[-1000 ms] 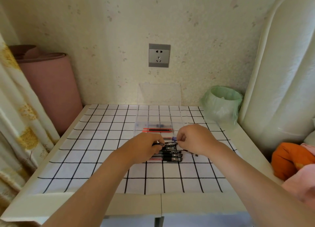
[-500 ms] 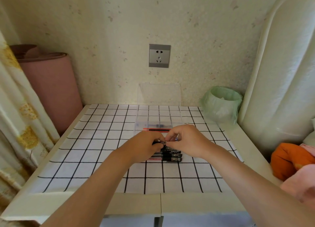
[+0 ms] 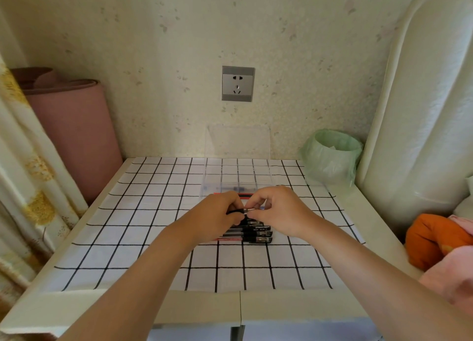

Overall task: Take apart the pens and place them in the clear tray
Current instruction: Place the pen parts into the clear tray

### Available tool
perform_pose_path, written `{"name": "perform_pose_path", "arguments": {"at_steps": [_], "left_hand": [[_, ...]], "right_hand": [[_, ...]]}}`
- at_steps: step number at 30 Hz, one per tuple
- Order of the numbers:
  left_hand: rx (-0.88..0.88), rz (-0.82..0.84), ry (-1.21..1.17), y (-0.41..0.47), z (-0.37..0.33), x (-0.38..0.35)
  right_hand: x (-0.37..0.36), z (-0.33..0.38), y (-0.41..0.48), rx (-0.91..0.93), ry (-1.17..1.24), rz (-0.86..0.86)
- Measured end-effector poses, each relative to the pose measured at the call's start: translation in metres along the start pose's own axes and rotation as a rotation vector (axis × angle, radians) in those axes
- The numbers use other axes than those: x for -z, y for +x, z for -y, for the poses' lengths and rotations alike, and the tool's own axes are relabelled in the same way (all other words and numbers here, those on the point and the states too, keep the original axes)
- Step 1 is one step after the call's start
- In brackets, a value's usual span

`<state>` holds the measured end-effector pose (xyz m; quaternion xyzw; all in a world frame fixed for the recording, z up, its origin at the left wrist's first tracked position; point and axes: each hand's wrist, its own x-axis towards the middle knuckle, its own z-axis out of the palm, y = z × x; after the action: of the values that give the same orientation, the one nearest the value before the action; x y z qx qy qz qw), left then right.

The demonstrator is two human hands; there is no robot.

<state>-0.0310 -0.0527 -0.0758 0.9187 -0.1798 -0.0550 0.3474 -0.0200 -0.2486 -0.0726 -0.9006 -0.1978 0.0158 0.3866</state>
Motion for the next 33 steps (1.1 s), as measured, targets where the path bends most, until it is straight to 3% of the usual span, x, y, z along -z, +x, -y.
{"name": "perform_pose_path", "arguments": {"at_steps": [7, 33], "left_hand": [[-0.049, -0.011, 0.045, -0.0007, 0.0017, 0.0005], [-0.089, -0.052, 0.136, 0.0037, 0.0088, -0.0030]], "right_hand": [[0.0003, -0.0026, -0.0012, -0.050, -0.047, 0.090], [0.0019, -0.0033, -0.0033, -0.027, -0.101, 0.112]]}}
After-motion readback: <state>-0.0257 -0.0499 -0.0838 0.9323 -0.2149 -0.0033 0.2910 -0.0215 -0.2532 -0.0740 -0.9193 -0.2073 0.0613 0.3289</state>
